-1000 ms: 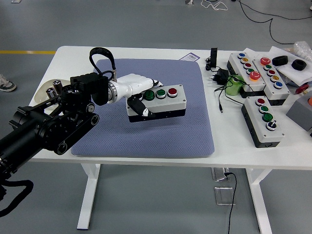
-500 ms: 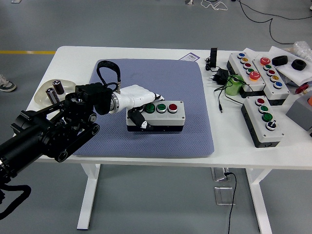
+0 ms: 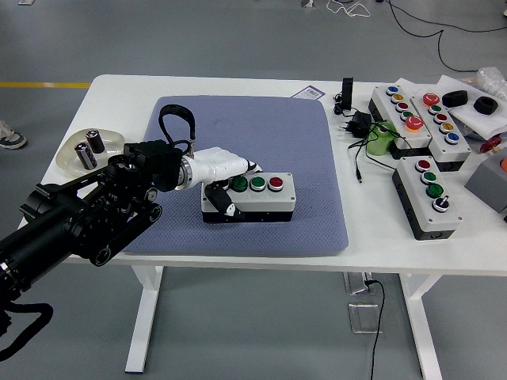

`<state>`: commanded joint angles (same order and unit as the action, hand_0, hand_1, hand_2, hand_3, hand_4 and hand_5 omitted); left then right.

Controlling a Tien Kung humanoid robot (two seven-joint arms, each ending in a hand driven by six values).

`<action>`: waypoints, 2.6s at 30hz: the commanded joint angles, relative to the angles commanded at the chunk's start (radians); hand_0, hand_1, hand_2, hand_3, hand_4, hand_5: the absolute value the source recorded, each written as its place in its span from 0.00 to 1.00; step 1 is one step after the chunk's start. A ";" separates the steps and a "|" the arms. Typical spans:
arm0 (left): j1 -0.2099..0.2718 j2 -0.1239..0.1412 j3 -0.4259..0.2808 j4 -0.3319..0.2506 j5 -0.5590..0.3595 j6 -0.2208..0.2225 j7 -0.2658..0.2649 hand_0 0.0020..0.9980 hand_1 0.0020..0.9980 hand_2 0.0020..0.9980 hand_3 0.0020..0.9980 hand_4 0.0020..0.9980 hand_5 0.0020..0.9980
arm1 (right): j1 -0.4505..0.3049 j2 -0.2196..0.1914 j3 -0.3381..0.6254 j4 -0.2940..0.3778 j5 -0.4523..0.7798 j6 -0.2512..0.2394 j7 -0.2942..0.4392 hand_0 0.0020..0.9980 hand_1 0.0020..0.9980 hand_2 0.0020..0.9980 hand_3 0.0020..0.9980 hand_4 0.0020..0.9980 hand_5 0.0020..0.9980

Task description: Pick up the button,place it on the desk,press the button,press the button

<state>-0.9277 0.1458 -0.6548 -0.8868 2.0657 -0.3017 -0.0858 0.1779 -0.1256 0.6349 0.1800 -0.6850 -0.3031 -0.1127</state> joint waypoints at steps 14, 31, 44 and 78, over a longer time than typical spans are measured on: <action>0.032 0.015 -0.096 -0.066 -0.026 -0.077 0.045 1.00 1.00 1.00 1.00 1.00 0.55 | 0.004 0.001 0.007 0.000 -0.005 0.000 0.001 0.65 0.57 0.60 0.64 0.25 0.25; 0.154 0.067 -0.423 -0.629 -0.008 -0.084 0.295 0.33 0.36 0.36 0.95 0.67 0.13 | 0.006 0.003 0.013 0.000 -0.009 -0.002 0.002 0.65 0.57 0.60 0.64 0.25 0.26; 0.175 0.049 -0.349 -0.621 -0.019 -0.340 0.461 0.02 0.07 0.12 0.89 0.62 0.00 | 0.009 0.004 0.014 0.000 -0.007 -0.002 0.003 0.65 0.57 0.60 0.64 0.25 0.26; 0.177 0.028 -0.188 -0.505 -0.033 -0.344 0.466 0.01 0.03 0.07 0.89 0.56 0.00 | 0.001 0.003 0.015 0.000 -0.010 -0.003 0.000 0.65 0.57 0.60 0.64 0.25 0.26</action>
<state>-0.7512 0.1739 -0.8429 -1.3920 2.0322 -0.6454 0.3798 0.1790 -0.1226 0.6503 0.1800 -0.6952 -0.3057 -0.1132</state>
